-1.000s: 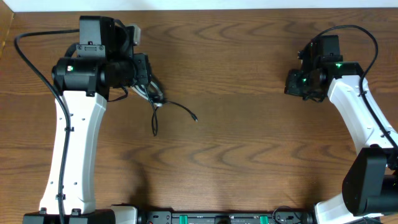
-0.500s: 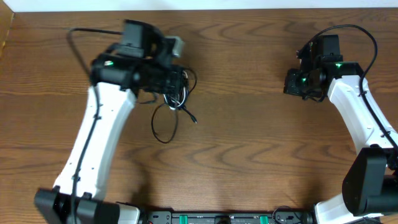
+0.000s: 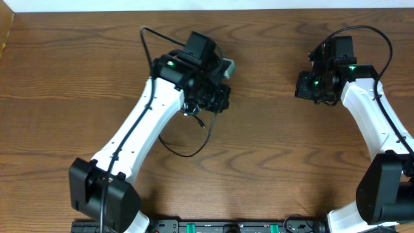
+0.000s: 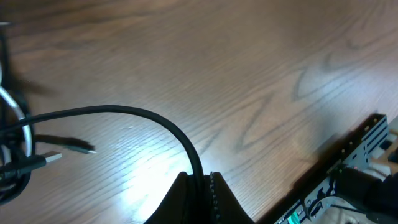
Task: Untangle cables
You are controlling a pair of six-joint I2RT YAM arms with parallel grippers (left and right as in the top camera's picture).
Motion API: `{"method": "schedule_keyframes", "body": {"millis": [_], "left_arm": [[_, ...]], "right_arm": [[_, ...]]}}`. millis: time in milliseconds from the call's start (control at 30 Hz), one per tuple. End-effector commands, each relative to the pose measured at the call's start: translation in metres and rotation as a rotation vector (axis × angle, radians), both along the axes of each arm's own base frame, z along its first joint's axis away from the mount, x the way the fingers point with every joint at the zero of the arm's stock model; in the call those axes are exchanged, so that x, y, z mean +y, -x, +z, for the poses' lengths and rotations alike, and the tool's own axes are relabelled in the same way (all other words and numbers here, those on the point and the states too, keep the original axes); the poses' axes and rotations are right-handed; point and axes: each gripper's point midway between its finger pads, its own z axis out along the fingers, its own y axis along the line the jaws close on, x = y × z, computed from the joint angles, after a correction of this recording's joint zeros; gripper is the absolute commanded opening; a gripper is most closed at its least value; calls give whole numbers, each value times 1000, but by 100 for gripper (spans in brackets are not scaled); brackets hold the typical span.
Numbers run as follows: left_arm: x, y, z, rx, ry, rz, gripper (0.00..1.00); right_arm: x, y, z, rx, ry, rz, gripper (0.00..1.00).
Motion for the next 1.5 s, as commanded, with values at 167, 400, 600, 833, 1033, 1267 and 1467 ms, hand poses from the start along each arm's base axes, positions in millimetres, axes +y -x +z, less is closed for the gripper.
{"method": "schedule_keyframes", "body": {"millis": [167,400,600,833,1033,1267,1467], "left_arm": [[-26,7,-8,-16,22,-77,14],[-43,3,-2,-68,57,-95,36],[-29,-20,8,-146,15,-33,61],[23,-50,24,-205,-67,158,62],[50,-50,-8,-126,-166,232,61],[49,-45,-45,-70,-217,130,60],[46,-38,-85,14,-250,15,59]], "right_arm": [[-30,-6,9,-29,5,-66,1],[-51,-7,14,-46,-56,-86,2],[-43,-8,18,-67,-111,-26,12],[-33,-8,20,-70,-134,4,22],[-26,-7,19,-67,-135,20,31],[-22,-6,19,-64,-133,32,37],[-23,-5,18,-60,-127,29,38]]}}
